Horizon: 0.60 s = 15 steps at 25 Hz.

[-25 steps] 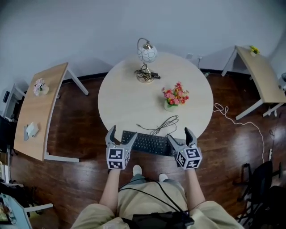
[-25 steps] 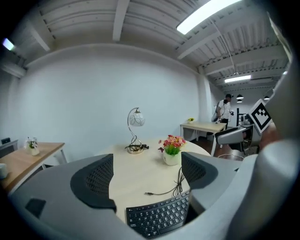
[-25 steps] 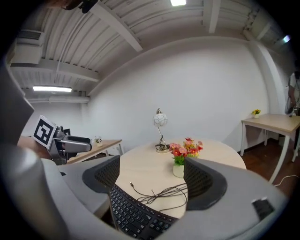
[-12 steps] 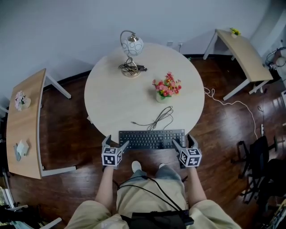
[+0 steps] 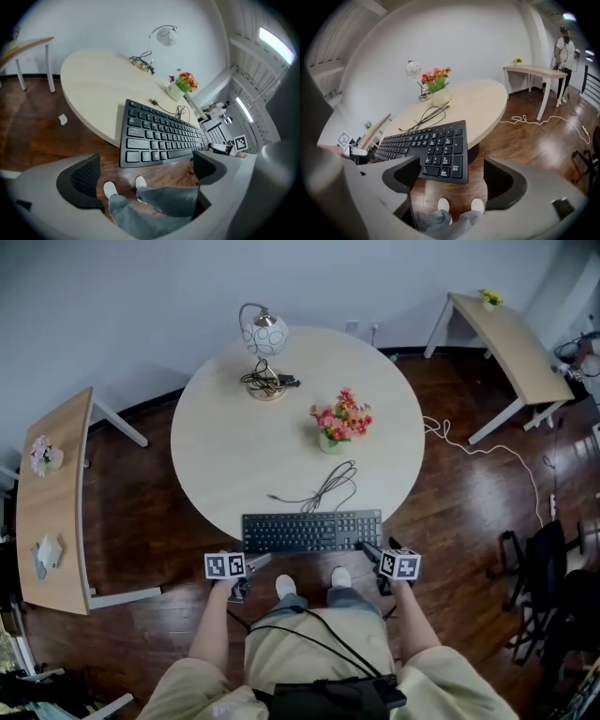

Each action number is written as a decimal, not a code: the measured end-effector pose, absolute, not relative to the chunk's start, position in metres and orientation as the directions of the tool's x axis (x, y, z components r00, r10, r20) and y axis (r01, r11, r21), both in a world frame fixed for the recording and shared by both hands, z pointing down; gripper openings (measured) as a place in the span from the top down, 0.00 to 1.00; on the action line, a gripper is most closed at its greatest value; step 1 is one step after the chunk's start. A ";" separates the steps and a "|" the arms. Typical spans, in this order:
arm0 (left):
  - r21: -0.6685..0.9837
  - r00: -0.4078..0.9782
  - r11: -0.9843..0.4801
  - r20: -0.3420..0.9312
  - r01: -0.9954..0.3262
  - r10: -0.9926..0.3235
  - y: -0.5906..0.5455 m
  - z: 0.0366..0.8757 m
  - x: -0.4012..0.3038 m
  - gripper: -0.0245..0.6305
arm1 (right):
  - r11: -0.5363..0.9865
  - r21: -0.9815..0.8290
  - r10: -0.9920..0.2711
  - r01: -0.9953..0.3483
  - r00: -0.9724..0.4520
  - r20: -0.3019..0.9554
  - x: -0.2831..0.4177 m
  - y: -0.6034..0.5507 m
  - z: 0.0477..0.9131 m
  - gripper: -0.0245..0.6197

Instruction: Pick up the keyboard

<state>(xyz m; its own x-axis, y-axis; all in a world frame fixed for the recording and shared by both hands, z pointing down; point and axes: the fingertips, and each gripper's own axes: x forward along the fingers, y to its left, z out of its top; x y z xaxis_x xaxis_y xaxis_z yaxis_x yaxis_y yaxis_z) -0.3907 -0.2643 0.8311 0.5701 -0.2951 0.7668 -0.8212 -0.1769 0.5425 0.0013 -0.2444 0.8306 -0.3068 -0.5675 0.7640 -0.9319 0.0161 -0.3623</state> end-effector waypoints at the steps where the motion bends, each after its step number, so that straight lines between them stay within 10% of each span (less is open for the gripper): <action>1: 0.555 0.569 -0.140 0.761 -0.820 -0.311 -0.268 0.835 -0.390 0.04 | 0.003 -0.385 -0.559 -0.923 -0.321 0.765 0.004 -0.245 0.835 0.29; 8: 0.669 0.599 0.055 0.696 -0.741 -0.396 -0.282 0.849 -0.397 0.06 | -0.061 -0.599 -0.517 -0.799 -0.488 0.704 -0.008 -0.250 0.850 0.29; 15: 0.741 0.645 0.107 0.638 -0.663 -0.421 -0.291 0.848 -0.387 0.48 | -0.067 -0.682 -0.515 -0.728 -0.560 0.649 -0.025 -0.261 0.850 0.38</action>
<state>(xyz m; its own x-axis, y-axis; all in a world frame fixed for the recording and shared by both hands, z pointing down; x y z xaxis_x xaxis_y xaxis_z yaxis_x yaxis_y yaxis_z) -0.3875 -0.2911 0.8485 0.6447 -0.4210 0.6381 -0.6632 0.1071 0.7407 -0.0254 -0.2608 0.8500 -0.5601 -0.5151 0.6489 -0.7282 -0.0673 -0.6820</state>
